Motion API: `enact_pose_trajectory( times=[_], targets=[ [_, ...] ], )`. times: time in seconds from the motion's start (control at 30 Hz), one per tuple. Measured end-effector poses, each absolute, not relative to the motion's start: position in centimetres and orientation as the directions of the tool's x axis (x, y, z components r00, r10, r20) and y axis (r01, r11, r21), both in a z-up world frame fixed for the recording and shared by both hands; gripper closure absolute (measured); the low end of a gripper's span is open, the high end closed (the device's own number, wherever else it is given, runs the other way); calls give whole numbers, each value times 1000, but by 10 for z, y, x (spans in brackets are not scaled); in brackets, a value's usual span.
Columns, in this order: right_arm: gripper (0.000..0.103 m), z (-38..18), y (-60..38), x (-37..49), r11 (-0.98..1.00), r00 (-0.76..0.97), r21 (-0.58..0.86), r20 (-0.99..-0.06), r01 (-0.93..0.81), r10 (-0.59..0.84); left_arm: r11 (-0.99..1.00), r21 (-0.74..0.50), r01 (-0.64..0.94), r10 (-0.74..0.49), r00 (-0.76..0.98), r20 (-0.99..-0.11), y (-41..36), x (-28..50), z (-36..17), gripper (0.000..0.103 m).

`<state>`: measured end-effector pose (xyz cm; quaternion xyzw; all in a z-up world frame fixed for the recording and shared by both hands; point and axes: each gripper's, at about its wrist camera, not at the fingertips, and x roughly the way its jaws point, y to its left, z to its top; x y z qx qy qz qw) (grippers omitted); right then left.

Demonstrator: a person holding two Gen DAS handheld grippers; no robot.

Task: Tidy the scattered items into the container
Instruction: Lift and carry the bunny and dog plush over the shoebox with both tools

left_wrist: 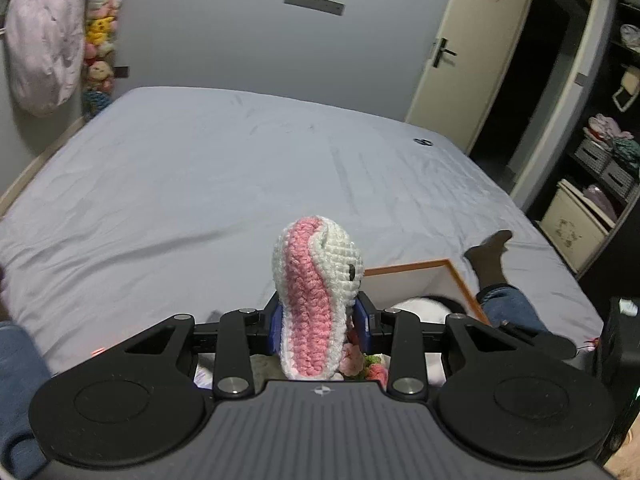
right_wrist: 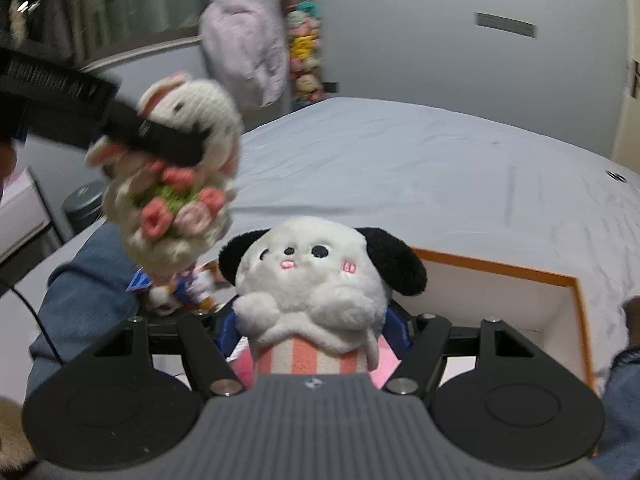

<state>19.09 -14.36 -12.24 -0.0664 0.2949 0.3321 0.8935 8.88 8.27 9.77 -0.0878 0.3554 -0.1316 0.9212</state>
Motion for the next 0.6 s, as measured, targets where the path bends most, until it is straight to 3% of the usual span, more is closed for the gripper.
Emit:
enact_pose_trajectory(
  times=[0.27,0.6],
  targets=[
    [32,-114,-209,238,853,646,119,-602,-508,468,909,-296,292,-416,646,-640,32,130,78,63],
    [32,-145,-256,290,891,533,245,-729,-381,429,843,-451,293,-538,447,-715,-25,180,-4,63]
  ],
)
